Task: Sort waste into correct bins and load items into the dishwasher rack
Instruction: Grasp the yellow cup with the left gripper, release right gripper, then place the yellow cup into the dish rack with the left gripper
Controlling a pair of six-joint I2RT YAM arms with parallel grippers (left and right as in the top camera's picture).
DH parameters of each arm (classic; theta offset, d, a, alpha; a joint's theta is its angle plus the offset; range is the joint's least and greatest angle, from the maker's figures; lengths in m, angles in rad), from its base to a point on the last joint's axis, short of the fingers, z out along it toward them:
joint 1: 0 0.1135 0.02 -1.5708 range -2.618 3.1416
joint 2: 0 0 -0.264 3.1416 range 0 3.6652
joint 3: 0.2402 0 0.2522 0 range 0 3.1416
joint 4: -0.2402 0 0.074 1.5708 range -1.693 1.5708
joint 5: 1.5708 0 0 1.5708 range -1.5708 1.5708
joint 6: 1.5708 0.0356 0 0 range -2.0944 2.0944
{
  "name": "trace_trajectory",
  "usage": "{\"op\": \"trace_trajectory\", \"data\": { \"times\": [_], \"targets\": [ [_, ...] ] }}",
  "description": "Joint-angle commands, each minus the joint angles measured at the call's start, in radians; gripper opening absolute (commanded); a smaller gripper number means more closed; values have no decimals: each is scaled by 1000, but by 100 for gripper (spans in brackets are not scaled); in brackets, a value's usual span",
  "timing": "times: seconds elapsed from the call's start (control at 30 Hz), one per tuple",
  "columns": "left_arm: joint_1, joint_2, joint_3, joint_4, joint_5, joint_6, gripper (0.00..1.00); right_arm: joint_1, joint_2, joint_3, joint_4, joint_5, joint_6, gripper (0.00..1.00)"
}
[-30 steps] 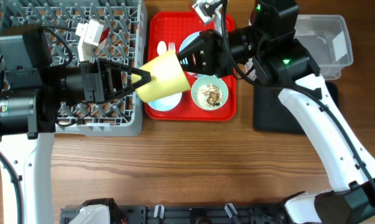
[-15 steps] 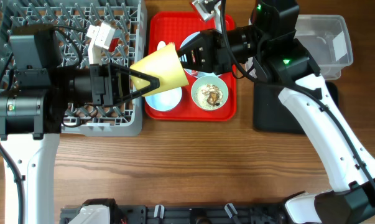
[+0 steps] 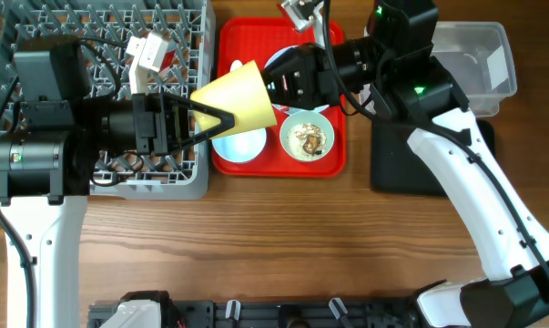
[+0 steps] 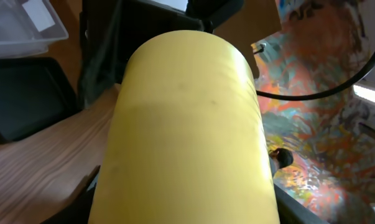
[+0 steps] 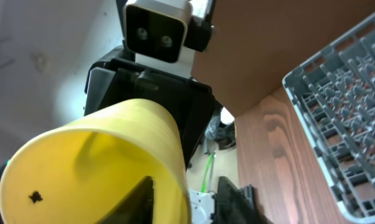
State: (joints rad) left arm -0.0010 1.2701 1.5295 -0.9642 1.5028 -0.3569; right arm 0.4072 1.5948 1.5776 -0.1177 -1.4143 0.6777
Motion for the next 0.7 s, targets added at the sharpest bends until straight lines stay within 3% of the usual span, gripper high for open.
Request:
{"op": "trace_trajectory", "data": {
  "times": [0.0,0.1,0.17,0.2,0.3,0.4,0.43,0.47,0.53,0.67],
  "targets": [
    [-3,-35,14,3,-62,13,62,-3,-21,8,5,-26,-27,53],
    [-3,-70,14,4,-126,12,62,-23,-21,8,2,-26,-45,76],
    [-3,-101,14,3,-177,12,61,-51,-21,8,-3,-23,-50,84],
    [-3,-119,14,3,-210,12,61,-71,-21,8,-5,-13,-49,100],
    [-3,-185,14,0,-350,12,63,-141,-34,8,-64,87,-66,100],
    [-3,-234,14,-27,-522,12,63,-207,-71,8,-237,297,-154,100],
    [-3,-254,14,-58,-614,13,63,-233,-96,8,-346,447,-190,100],
    [-3,-275,14,-110,-740,13,63,-270,-145,8,-541,756,-238,100],
    [-3,-279,14,-153,-831,28,63,-282,-185,8,-693,1032,-257,100],
    [-3,-264,14,-232,-1016,63,62,-282,-243,8,-942,1271,-260,100]
  ]
}}
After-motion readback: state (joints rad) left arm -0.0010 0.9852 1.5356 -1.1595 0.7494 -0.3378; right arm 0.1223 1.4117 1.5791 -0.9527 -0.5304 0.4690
